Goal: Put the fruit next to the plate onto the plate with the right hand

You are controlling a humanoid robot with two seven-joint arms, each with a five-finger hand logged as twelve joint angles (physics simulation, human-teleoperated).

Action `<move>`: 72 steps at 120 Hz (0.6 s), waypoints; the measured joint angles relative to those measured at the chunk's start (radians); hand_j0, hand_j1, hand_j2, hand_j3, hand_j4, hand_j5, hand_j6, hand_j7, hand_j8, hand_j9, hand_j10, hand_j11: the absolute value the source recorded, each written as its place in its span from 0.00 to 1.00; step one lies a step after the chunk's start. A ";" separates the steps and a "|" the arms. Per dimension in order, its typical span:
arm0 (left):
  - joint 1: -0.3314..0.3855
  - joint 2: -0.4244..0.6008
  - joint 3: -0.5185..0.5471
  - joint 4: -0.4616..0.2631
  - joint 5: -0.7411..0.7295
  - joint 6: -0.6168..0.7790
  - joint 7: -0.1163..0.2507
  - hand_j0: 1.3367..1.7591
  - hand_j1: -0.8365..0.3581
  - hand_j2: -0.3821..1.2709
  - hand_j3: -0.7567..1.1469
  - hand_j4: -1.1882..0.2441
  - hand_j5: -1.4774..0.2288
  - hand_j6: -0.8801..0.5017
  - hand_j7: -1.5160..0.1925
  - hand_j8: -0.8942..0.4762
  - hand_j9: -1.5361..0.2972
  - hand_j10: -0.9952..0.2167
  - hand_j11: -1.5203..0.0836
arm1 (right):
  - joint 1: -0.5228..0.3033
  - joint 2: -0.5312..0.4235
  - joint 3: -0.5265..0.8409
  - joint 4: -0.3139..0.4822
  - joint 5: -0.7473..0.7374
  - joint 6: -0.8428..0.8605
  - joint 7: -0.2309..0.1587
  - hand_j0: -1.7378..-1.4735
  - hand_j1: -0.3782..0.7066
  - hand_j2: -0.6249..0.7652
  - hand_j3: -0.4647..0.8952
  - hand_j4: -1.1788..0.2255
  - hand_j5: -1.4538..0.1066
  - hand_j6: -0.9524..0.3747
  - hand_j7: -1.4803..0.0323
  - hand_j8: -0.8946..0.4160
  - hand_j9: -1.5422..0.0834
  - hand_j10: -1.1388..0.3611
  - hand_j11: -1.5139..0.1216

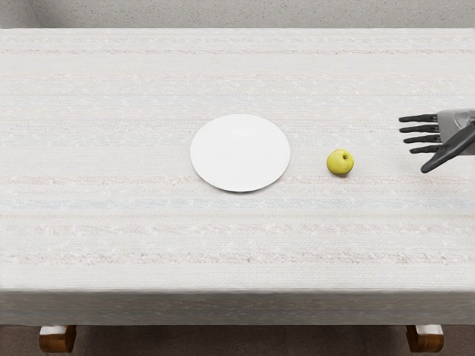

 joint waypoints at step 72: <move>0.006 0.000 0.000 0.000 0.000 0.000 0.000 0.76 0.99 0.23 0.40 0.83 0.86 0.63 0.88 0.65 0.83 0.82 0.94 | -0.015 0.015 0.012 0.435 -0.547 -0.635 0.096 0.30 0.03 0.45 0.34 0.84 0.93 0.71 0.98 0.68 0.95 0.76 0.93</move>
